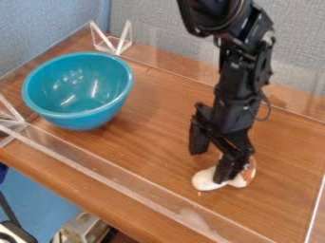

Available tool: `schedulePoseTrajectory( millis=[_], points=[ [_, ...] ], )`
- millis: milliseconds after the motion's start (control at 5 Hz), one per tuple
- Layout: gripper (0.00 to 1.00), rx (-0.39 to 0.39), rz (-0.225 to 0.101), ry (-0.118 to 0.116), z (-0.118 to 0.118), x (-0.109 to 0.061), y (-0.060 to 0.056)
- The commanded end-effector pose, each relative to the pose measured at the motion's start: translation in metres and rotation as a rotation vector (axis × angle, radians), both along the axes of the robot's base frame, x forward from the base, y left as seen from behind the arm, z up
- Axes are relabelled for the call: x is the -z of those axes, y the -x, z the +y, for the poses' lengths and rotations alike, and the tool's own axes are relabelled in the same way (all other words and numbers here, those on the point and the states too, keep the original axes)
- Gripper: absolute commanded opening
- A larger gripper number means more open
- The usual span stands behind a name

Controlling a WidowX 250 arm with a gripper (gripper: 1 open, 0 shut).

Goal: Put the mushroom in the blue bowl

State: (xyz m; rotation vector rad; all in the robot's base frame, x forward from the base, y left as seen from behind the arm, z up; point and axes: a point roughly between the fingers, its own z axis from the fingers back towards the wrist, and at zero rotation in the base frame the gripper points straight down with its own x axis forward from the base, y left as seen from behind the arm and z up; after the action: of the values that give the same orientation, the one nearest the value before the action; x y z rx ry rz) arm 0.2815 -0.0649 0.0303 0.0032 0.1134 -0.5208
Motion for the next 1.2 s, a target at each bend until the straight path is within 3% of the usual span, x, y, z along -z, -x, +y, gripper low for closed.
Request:
schedulePoseTrajectory(
  millis=[0, 200, 400, 1000],
  points=[
    [1.0, -0.064, -0.033, 0.012, 0.005, 0.003, -0.004],
    [1.0, -0.052, -0.032, 0.013, 0.004, 0.004, -0.009],
    [0.0, -0.042, -0.033, 0.014, 0.004, 0.004, -0.014],
    [0.0, -0.156, -0.057, 0.009, -0.005, 0.002, -0.025]
  ],
)
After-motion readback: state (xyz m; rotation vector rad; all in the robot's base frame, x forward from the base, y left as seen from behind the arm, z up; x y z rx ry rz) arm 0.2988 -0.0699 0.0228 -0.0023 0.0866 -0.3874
